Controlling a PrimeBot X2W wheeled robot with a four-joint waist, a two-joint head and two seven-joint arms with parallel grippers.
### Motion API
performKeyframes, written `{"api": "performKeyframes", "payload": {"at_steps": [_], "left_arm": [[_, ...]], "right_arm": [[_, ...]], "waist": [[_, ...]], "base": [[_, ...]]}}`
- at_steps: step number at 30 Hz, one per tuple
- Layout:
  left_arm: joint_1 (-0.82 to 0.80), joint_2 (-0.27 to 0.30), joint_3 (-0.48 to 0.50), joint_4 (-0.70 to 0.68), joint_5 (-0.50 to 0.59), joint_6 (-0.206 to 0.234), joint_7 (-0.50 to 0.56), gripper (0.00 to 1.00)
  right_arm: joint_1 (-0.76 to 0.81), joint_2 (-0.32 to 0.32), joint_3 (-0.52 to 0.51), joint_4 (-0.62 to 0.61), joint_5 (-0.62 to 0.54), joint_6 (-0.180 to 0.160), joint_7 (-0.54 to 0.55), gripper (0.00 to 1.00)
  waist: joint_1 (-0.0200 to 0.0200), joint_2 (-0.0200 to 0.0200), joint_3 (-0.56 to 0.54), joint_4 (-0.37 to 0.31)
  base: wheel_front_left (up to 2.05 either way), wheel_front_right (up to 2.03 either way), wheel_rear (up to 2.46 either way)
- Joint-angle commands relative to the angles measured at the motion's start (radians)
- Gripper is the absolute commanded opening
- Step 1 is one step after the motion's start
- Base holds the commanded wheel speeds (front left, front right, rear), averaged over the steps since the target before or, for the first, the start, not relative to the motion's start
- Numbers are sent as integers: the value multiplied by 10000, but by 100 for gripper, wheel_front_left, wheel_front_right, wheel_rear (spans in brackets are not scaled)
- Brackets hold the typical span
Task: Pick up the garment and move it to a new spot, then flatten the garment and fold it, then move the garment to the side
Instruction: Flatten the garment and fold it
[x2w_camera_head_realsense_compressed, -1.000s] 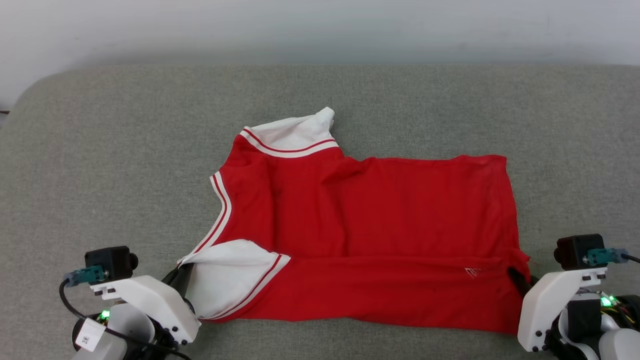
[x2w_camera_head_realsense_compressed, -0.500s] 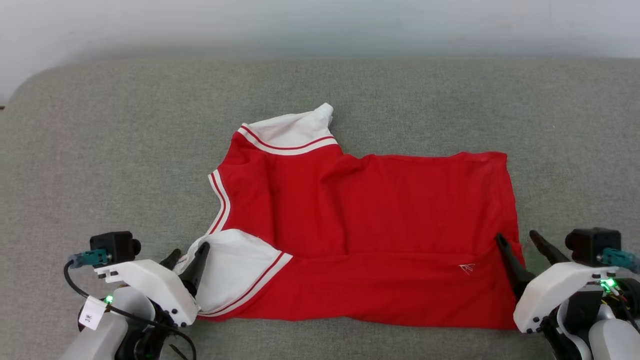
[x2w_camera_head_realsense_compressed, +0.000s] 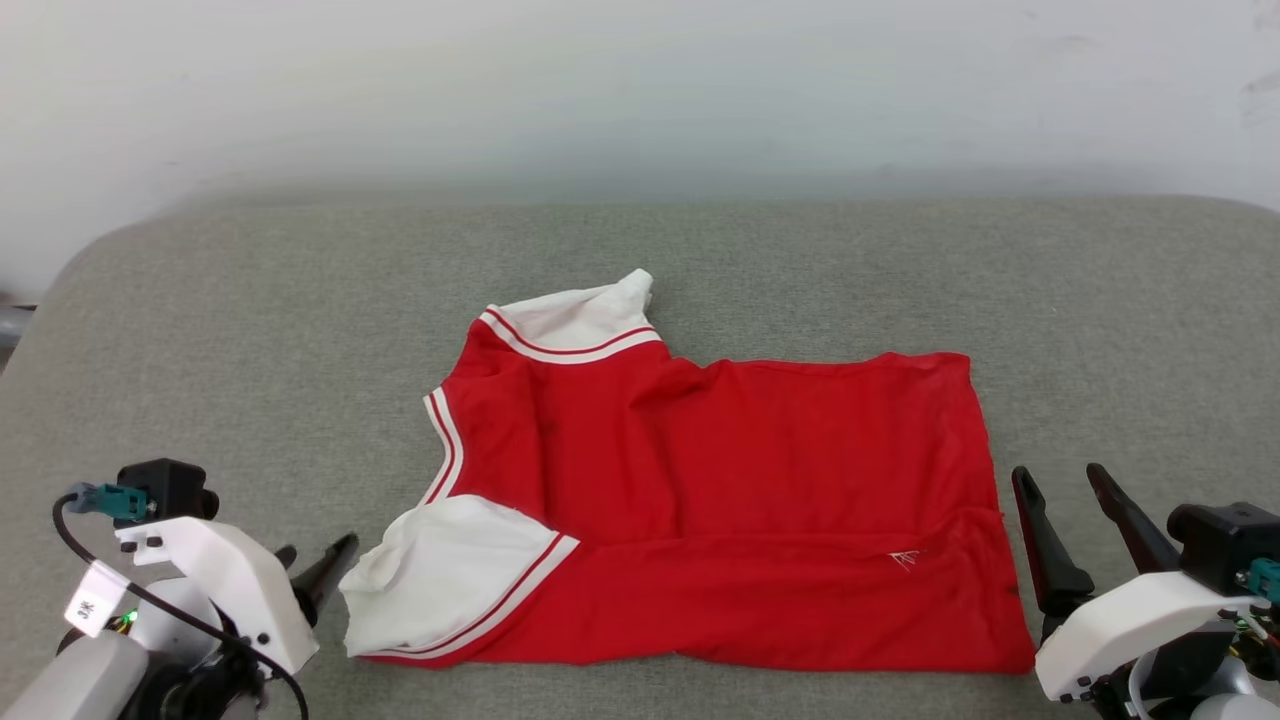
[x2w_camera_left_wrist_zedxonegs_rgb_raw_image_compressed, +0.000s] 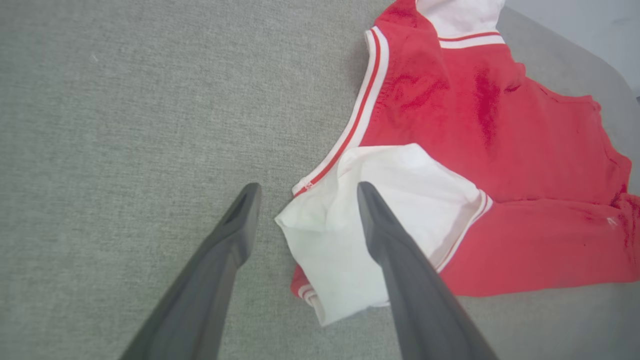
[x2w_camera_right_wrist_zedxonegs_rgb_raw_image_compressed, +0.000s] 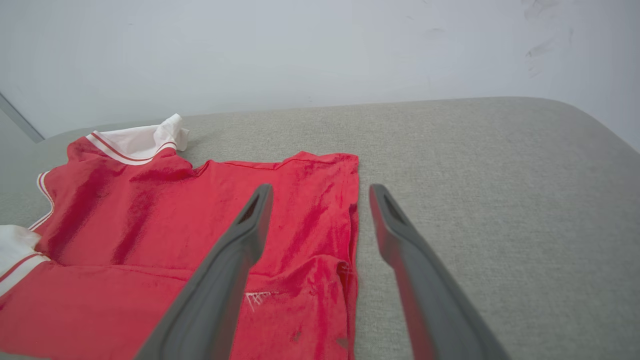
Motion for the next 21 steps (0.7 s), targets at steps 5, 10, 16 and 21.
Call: {"api": "performKeyframes", "payload": {"at_steps": [5, 10, 16, 21], "left_arm": [[584, 855, -211, -1014, -712, 423, 1925, 100], [897, 947, -210, -1364, -1016, 779, 2368, 100], [880, 430, -222, -916, -1419, 555, 2339, 100], [848, -110, -574, -408, -1714, 267, 2705, 40]], "right_arm": [[308, 242, -54, -694, -161, -8, 209, 100], [257, 367, -77, -981, -177, -8, 323, 100], [62, 474, -132, -957, -7, -8, 452, 100], [-16, 509, -211, -867, -37, -8, 527, 100]], "waist": [[1, 0, 129, -258], [1, 0, 600, -450], [1, 0, 1151, -612], [1, 0, 1349, -656]], "base": [[0, 0, 0], [0, 0, 0], [0, 0, 0], [0, 0, 0]]}}
